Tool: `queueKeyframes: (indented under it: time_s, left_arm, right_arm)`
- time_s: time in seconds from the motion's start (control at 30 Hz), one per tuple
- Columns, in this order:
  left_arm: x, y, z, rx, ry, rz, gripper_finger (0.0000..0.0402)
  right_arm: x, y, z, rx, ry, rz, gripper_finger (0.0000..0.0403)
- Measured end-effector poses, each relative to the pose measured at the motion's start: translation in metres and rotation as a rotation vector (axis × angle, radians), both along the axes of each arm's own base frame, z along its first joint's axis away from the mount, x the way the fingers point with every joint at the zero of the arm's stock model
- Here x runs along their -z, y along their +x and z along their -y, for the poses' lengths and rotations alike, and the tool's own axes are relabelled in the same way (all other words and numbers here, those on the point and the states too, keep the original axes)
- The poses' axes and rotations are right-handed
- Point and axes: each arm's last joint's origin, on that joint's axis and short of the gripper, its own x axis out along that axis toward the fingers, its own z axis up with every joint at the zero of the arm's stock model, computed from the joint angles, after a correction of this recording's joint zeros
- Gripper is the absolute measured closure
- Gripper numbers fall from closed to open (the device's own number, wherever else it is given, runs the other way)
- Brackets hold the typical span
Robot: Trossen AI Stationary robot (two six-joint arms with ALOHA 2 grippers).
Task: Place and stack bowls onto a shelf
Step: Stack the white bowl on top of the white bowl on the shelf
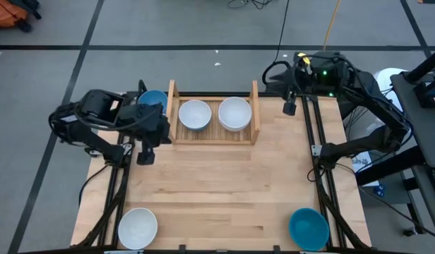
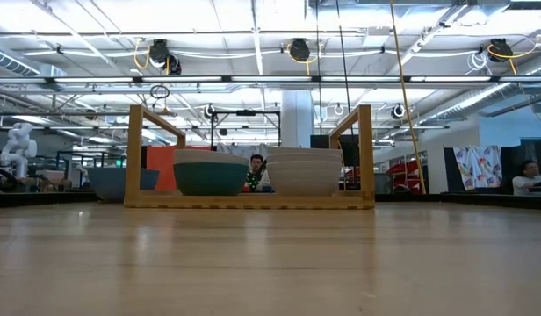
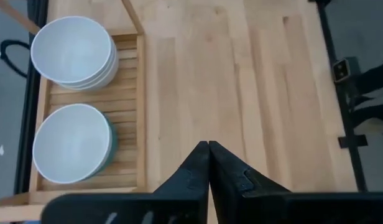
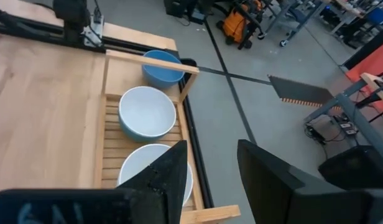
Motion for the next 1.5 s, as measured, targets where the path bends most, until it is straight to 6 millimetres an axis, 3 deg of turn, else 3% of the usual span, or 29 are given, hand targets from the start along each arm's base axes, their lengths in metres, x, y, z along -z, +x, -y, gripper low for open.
queueKeyframes:
  time_s: [0.23,0.47,0.67,0.87,1.1,1.27,1.5]
  left_arm:
    - [0.009,0.017,-0.004,-0.043,0.012,-0.044,0.035]
    - [0.029,0.048,-0.004,-0.048,0.028,-0.133,0.0319]
    - [0.049,0.06,0.007,-0.002,-0.133,-0.237,0.0316]
    - [0.067,0.049,0.029,0.019,-0.238,-0.35,0.0316]
    - [0.085,0.018,0.067,0.034,-0.24,-0.459,0.0316]
    - [0.107,0.001,0.094,-0.046,-0.229,-0.557,0.0316]
    - [0.139,-0.007,0.133,-0.086,-0.199,-0.49,0.0316]
  right_arm:
    - [0.001,0.0,0.0,-0.001,0.004,-0.015,0.0266]
    - [0.001,0.0,0.0,-0.001,0.003,-0.016,0.0266]
    - [0.002,0.0,-0.001,0.001,0.005,-0.019,0.0266]
    - [0.002,0.0,-0.001,0.0,0.006,-0.018,0.0266]
    - [0.002,-0.001,-0.001,0.023,0.053,-0.001,0.0266]
    - [0.003,-0.001,-0.001,0.012,0.037,-0.018,0.0266]
    - [0.003,-0.001,-0.001,-0.019,-0.015,-0.044,0.0266]
